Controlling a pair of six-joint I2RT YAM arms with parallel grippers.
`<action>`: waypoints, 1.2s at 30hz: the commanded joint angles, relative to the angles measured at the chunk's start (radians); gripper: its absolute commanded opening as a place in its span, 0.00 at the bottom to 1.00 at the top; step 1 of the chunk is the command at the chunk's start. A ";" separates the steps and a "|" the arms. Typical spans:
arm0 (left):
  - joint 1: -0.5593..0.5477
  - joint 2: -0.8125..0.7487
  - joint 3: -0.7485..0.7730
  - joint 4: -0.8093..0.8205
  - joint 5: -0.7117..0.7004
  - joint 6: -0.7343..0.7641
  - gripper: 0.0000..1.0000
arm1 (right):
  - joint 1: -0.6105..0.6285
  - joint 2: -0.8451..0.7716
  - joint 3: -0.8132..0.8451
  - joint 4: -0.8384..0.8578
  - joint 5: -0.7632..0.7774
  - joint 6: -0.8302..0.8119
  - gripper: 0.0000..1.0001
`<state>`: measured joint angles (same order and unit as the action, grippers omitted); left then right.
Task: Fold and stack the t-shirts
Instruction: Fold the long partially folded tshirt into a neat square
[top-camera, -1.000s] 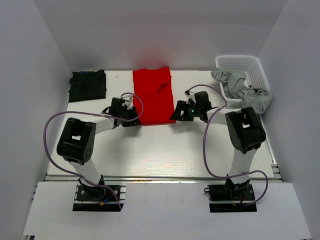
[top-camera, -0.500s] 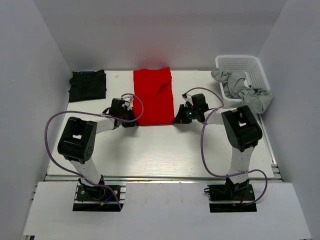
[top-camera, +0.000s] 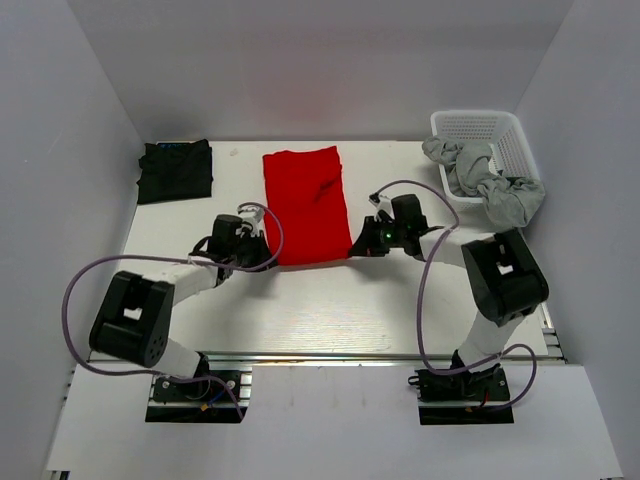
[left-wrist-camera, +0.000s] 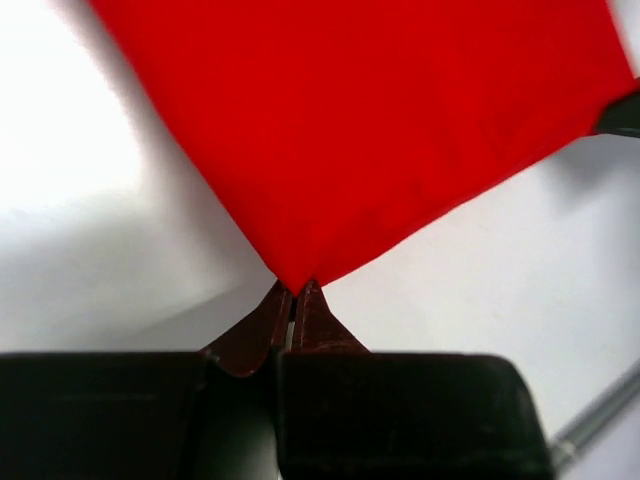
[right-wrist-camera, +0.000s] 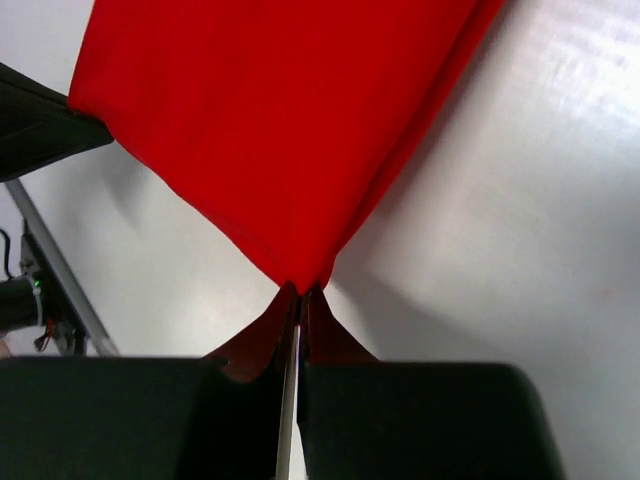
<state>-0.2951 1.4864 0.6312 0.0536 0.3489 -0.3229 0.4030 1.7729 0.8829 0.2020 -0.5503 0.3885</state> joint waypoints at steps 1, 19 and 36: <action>-0.019 -0.156 -0.057 -0.030 0.105 -0.051 0.00 | 0.013 -0.136 -0.070 -0.062 -0.049 -0.007 0.00; -0.053 -0.693 -0.007 -0.296 0.464 -0.122 0.00 | 0.016 -0.788 -0.099 -0.401 -0.178 -0.120 0.00; -0.033 -0.568 0.021 -0.195 0.150 -0.242 0.00 | 0.008 -0.610 0.004 -0.213 0.050 0.006 0.00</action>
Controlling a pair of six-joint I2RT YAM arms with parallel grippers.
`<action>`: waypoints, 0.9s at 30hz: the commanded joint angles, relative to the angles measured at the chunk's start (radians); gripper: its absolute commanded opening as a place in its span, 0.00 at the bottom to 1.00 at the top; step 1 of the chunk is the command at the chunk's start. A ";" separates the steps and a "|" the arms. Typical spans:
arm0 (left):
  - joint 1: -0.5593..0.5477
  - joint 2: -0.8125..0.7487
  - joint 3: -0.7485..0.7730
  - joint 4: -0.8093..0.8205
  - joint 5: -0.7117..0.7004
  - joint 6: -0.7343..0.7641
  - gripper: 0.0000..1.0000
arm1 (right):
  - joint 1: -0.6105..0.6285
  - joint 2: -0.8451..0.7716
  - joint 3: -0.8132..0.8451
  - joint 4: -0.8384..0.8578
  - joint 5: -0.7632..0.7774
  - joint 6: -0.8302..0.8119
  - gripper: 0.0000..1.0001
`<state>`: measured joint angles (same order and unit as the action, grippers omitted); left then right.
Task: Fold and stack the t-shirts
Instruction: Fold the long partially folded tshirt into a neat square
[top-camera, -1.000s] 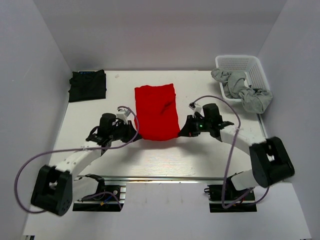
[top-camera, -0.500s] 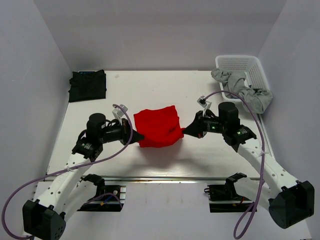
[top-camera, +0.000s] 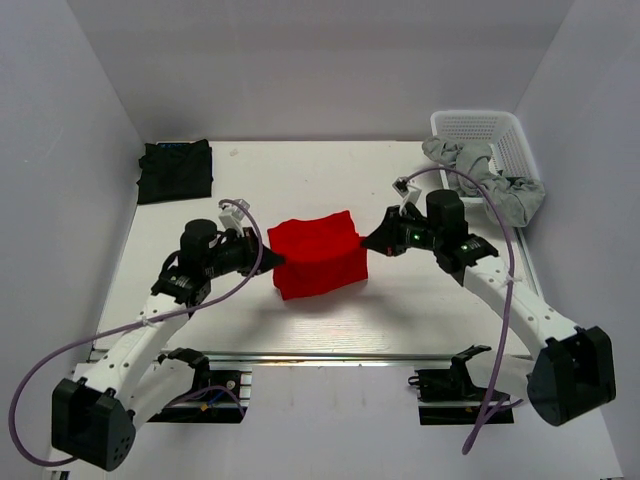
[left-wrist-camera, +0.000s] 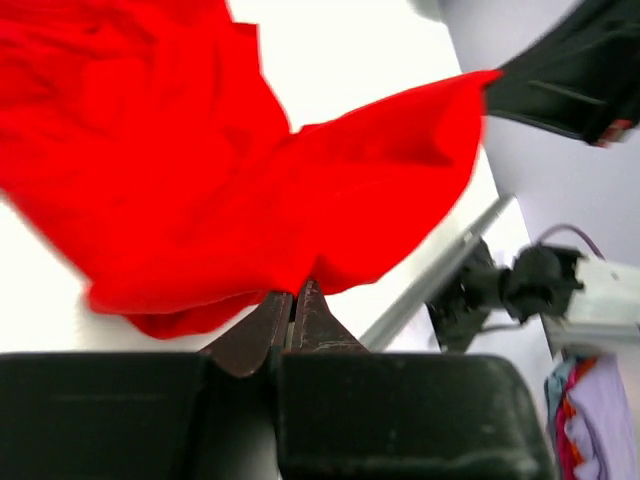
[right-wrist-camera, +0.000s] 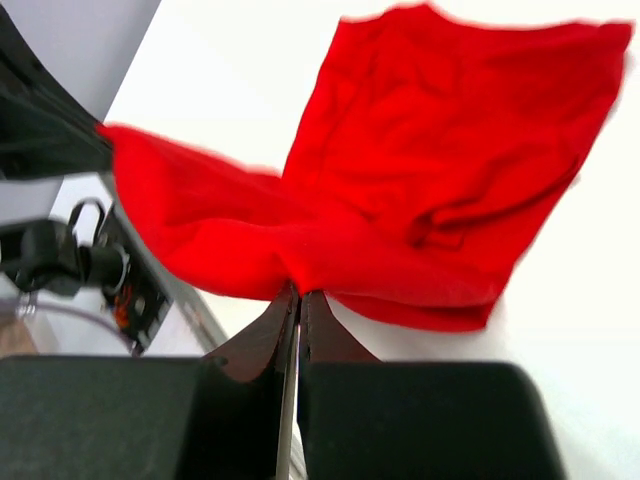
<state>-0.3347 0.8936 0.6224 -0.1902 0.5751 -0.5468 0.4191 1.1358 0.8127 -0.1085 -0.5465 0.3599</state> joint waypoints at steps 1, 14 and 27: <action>0.016 0.059 0.042 0.058 -0.090 -0.027 0.00 | -0.005 0.047 0.078 0.131 0.045 0.045 0.00; 0.043 0.220 0.148 0.052 -0.446 -0.065 0.00 | -0.028 0.361 0.327 0.083 0.119 0.059 0.00; 0.135 0.557 0.261 0.207 -0.455 -0.045 0.00 | -0.052 0.709 0.635 0.006 0.149 0.080 0.00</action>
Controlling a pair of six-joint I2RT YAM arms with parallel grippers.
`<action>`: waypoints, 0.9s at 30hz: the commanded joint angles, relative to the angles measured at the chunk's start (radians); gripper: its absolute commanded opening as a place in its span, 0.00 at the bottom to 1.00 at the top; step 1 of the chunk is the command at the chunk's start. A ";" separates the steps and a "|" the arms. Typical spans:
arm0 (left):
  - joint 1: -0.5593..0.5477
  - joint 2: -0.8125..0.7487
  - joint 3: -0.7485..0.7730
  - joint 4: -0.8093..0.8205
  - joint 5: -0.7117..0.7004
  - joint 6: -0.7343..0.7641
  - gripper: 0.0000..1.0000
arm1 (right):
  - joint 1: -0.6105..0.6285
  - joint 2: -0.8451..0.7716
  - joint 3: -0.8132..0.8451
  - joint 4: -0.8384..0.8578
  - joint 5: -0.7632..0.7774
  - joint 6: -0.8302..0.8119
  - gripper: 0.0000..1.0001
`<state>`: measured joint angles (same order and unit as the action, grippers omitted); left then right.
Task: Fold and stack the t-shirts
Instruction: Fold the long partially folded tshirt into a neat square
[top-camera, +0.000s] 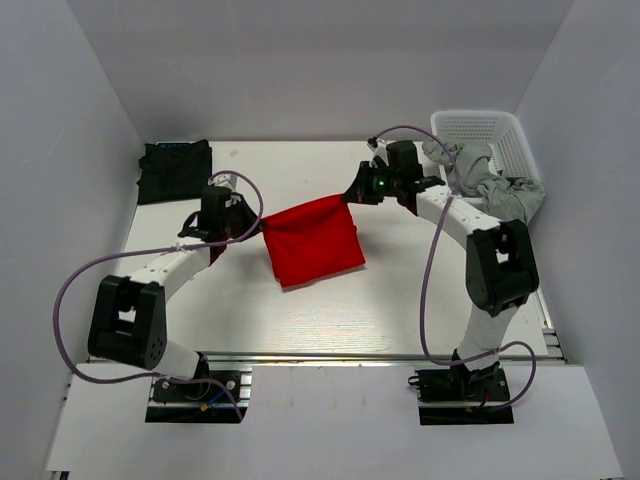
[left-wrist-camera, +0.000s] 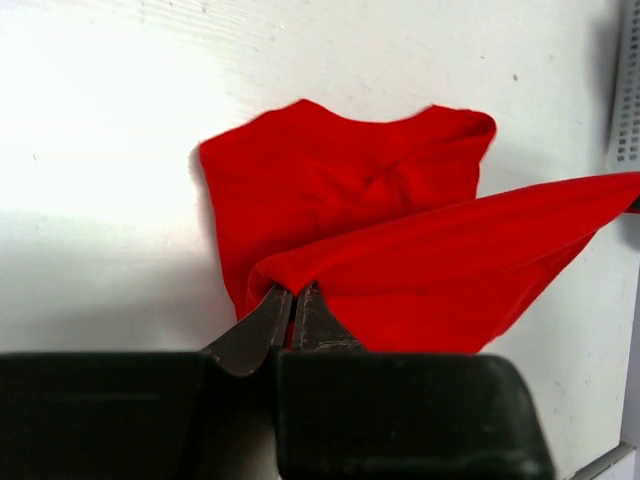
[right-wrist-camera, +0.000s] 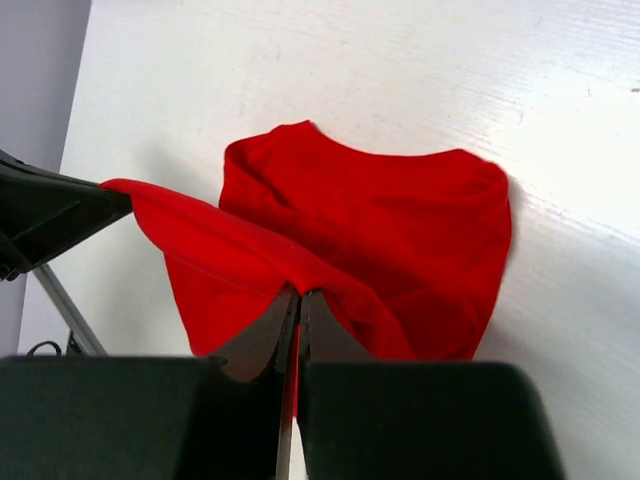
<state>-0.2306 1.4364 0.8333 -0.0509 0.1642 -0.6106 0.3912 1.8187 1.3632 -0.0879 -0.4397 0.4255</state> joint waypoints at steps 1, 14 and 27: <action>0.042 0.063 0.076 0.077 -0.016 0.018 0.00 | -0.028 0.065 0.109 -0.013 0.051 0.016 0.00; 0.093 0.341 0.372 0.005 0.107 0.159 1.00 | -0.037 0.281 0.296 0.019 0.199 0.113 0.42; 0.057 0.341 0.286 -0.105 0.245 0.328 1.00 | -0.031 -0.016 -0.069 0.112 0.188 0.045 0.90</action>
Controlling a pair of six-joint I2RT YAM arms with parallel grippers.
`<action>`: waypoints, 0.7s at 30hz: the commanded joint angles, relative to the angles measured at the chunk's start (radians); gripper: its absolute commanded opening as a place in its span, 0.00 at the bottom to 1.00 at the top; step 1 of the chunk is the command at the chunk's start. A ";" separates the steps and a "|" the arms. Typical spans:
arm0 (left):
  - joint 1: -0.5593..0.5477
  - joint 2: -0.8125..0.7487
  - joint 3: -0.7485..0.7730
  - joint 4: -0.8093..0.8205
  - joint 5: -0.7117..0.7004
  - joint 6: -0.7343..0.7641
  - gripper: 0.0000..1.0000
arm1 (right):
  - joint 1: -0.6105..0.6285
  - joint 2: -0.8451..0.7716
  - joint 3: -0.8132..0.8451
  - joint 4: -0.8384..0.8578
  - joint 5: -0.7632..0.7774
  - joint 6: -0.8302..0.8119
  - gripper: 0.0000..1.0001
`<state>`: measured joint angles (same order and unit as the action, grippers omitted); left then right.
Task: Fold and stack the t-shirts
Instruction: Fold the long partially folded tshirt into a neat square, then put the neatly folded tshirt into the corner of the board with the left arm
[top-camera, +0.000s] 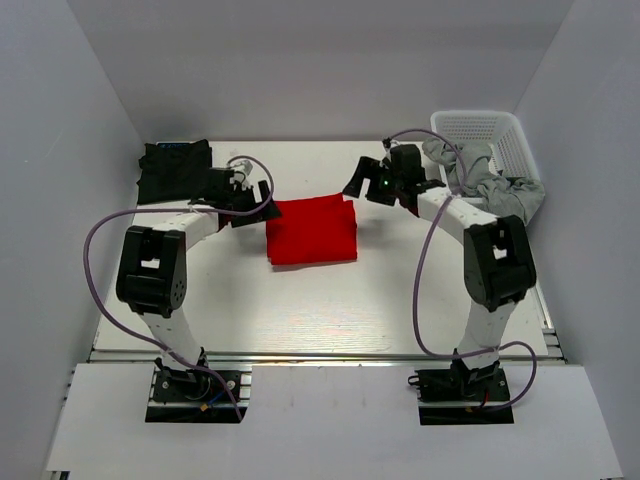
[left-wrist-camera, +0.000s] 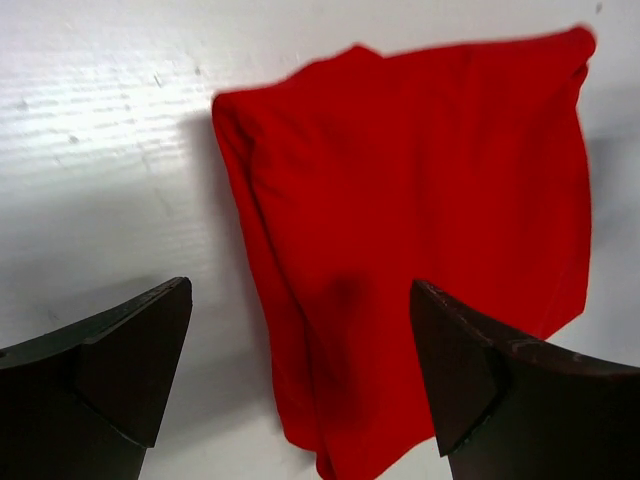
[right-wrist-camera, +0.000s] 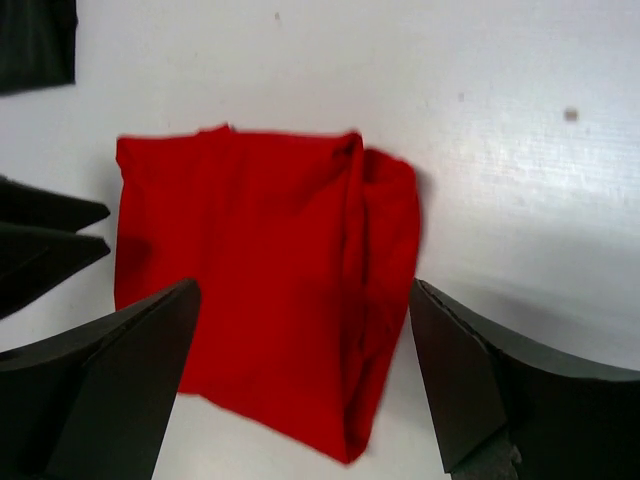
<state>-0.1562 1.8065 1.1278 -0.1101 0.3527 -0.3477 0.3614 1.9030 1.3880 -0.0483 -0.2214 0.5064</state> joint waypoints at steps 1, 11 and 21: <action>-0.017 -0.029 -0.022 -0.046 0.028 0.065 1.00 | 0.004 -0.117 -0.118 0.079 -0.032 -0.040 0.90; -0.091 0.103 0.027 -0.129 -0.090 0.104 0.73 | -0.002 -0.341 -0.343 0.084 -0.015 -0.046 0.90; -0.207 0.244 0.139 -0.270 -0.351 0.133 0.53 | -0.004 -0.501 -0.486 0.088 0.060 -0.043 0.90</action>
<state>-0.3241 1.9774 1.2655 -0.2443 0.1352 -0.2340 0.3611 1.4597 0.9337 0.0048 -0.2085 0.4675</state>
